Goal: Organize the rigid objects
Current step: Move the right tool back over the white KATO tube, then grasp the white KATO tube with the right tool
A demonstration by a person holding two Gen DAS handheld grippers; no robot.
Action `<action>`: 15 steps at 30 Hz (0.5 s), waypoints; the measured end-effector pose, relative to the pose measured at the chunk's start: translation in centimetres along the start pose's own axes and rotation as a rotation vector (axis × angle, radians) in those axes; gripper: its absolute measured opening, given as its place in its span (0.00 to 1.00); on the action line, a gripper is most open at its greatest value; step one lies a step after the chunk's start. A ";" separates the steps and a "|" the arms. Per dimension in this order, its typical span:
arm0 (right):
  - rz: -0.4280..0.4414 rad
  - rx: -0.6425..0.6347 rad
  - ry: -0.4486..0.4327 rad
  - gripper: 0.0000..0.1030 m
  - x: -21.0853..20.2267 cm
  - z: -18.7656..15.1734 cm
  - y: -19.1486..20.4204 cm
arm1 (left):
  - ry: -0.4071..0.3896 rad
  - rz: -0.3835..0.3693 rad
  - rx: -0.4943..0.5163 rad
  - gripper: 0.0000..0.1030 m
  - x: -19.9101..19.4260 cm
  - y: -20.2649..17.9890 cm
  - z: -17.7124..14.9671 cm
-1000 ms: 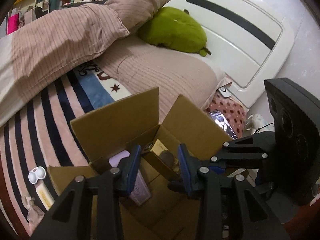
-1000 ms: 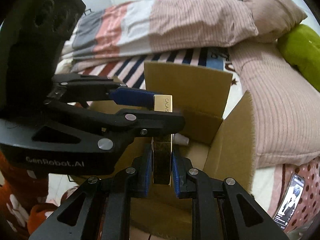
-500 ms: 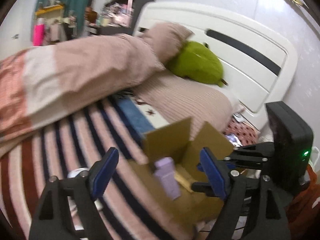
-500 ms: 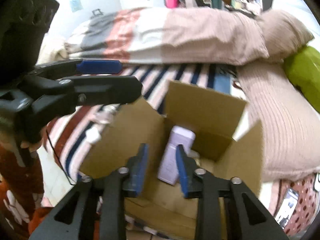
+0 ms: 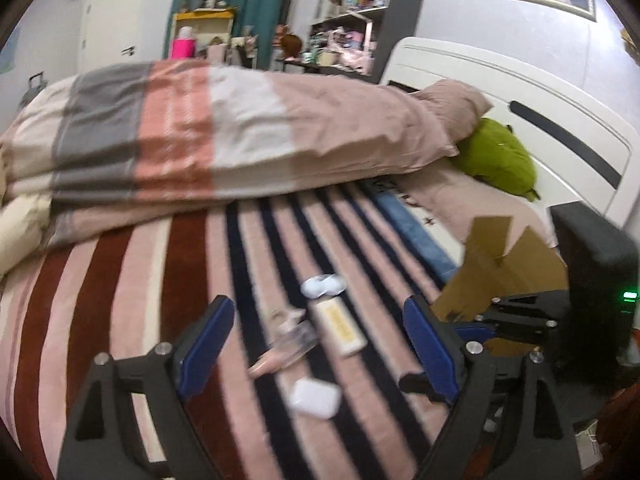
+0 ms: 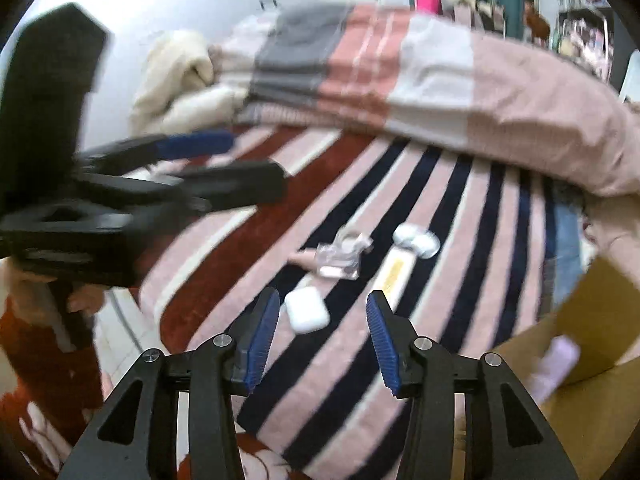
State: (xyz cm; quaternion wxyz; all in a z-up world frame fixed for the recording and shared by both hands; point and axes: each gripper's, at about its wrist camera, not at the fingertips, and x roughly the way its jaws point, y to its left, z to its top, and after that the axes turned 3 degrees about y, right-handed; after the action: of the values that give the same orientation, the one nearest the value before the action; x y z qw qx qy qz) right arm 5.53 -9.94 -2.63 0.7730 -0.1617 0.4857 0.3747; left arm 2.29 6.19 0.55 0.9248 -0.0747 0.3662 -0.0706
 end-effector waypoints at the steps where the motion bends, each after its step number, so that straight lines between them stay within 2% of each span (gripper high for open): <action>1: -0.015 0.015 0.019 0.42 1.4 0.1 -0.1 | 0.006 0.009 -0.008 0.82 0.3 0.9 -0.7; 7: -0.169 0.133 0.109 0.43 9.7 -0.2 -3.6 | 0.058 0.026 -0.046 0.82 3.0 4.6 -4.2; 11: -0.199 0.161 0.113 0.43 12.3 0.1 -5.3 | 0.084 0.014 -0.066 0.82 4.7 5.8 -5.1; 14: -0.181 0.170 0.092 0.43 13.3 0.8 -6.1 | 0.094 0.004 -0.078 0.82 5.8 6.3 -5.4; 15: -0.178 0.179 0.082 0.38 13.6 1.1 -6.4 | 0.096 0.001 -0.079 0.82 6.0 6.3 -5.4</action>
State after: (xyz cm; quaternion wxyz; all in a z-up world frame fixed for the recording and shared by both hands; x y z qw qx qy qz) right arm 14.25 -7.77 -14.74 0.7940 -0.1495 0.5322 0.2528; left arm 3.39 10.77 -8.52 0.9025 -0.1075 0.4128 -0.0592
